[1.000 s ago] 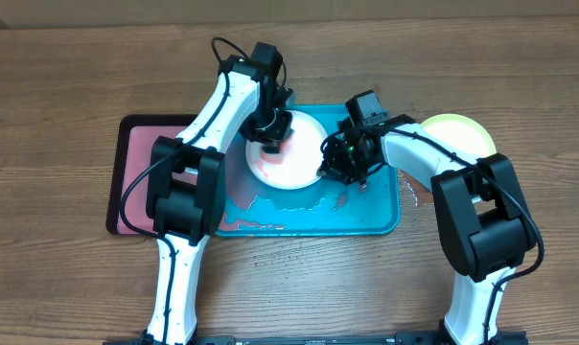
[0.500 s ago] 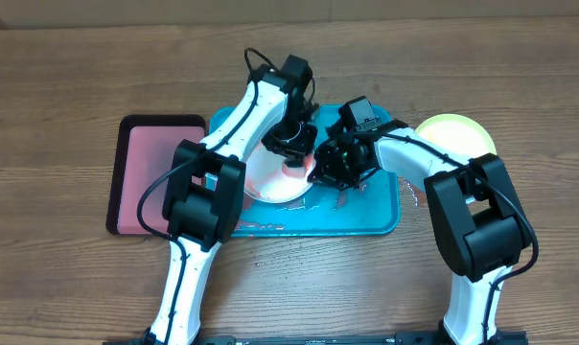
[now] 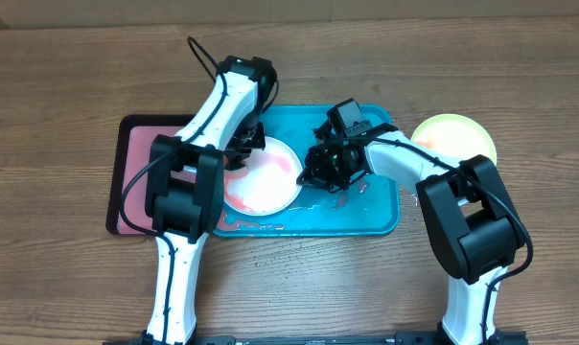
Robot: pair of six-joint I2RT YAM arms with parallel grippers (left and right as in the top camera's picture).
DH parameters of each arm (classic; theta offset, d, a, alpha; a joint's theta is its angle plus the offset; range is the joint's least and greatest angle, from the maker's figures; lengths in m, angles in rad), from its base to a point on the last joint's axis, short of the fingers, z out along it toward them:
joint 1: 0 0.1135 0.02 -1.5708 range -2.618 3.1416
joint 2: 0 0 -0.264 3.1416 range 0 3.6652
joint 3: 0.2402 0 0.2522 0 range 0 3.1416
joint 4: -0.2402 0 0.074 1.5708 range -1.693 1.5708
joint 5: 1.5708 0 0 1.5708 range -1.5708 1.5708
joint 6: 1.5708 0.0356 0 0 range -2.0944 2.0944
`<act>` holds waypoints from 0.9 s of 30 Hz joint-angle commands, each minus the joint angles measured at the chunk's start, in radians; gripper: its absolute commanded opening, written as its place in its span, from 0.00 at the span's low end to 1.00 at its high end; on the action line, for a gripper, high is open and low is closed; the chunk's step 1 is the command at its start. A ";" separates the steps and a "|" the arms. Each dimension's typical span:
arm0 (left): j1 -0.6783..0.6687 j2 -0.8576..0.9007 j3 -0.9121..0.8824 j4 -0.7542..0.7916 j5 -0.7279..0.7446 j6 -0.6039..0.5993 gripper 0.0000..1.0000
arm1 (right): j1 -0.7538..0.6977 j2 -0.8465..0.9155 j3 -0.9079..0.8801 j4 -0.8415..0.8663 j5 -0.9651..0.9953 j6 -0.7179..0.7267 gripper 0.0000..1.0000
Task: Clean dirty plates on tray and stack at the side
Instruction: 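Scrub the white plate with the sponge while the right gripper holds it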
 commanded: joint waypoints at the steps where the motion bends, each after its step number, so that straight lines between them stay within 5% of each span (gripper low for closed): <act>1: 0.030 0.042 -0.019 0.003 0.383 0.419 0.04 | -0.029 0.019 -0.014 0.010 0.036 0.034 0.03; 5: 0.029 0.042 -0.019 -0.027 0.771 0.713 0.04 | -0.046 0.019 -0.014 0.034 0.035 0.056 0.04; 11: -0.002 0.042 -0.019 0.043 0.819 0.655 0.04 | -0.054 0.019 -0.014 0.035 0.035 0.056 0.04; 20: -0.048 0.042 -0.019 0.252 0.287 0.097 0.04 | -0.054 0.019 -0.014 0.027 0.036 0.056 0.04; 27: -0.027 0.042 0.010 0.136 -0.230 -0.181 0.04 | -0.054 0.019 -0.014 0.024 0.044 0.056 0.04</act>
